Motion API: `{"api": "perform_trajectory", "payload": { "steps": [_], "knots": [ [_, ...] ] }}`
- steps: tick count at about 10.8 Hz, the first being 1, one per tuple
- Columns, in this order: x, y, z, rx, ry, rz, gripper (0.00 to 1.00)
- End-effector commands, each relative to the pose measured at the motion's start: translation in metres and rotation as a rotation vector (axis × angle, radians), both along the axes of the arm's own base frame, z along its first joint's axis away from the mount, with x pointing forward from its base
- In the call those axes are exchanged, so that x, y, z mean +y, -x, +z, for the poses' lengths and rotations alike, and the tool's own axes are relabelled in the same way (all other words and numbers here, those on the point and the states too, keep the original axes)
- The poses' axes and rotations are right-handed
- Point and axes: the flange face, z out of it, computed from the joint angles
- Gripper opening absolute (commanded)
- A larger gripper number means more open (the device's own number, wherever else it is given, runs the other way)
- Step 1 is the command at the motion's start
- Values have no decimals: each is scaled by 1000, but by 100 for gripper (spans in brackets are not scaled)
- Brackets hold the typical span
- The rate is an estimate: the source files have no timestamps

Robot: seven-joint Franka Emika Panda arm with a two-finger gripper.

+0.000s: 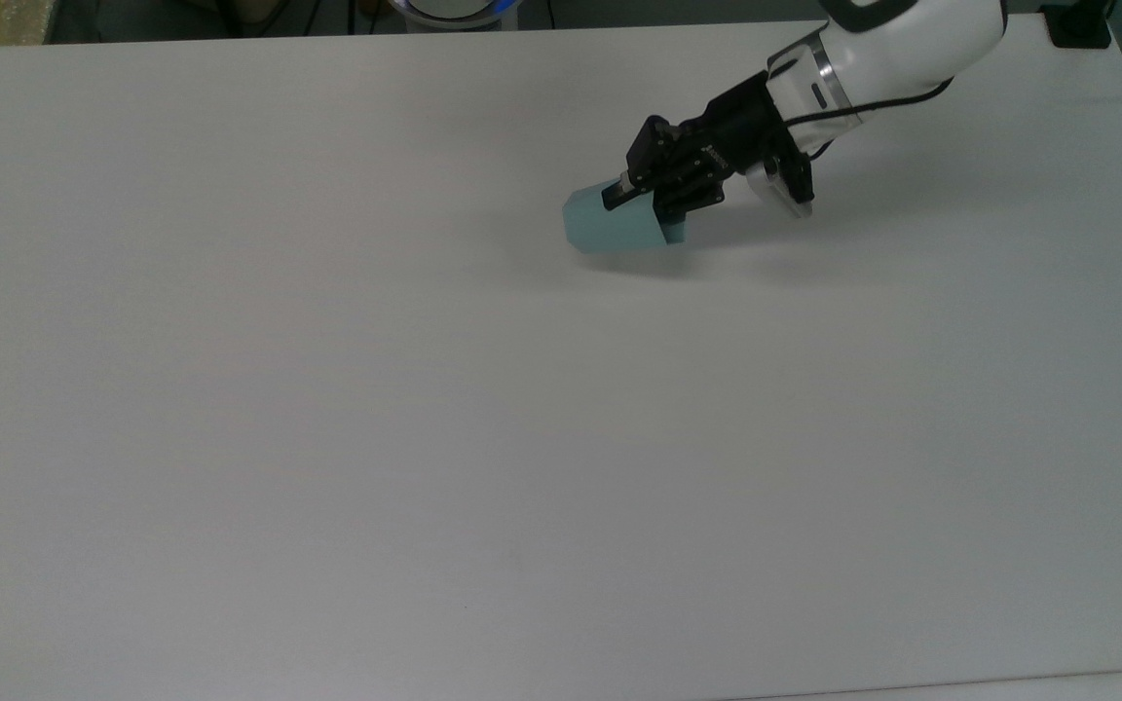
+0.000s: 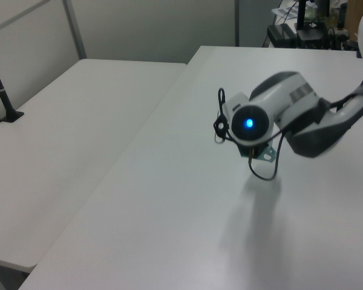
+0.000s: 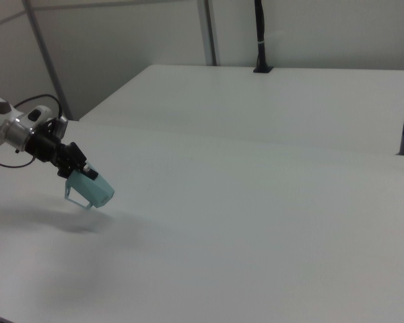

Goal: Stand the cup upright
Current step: 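Lower the gripper onto the cup base and close on it, then lift the cup and rotate it so its opening faces up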

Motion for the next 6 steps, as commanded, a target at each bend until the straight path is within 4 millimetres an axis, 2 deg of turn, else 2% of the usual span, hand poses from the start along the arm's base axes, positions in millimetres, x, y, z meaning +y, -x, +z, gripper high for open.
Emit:
{"api": "perform_trajectory", "payload": {
  "steps": [1,3,5,6],
  "knots": [
    [-44,-22,71,-14,-198,-78,0],
    [-99,-31,109,-20,-433,-120,0],
    [-167,-39,151,17,-650,-173,0],
    [-200,-41,161,52,-726,-201,0]
  ]
}}
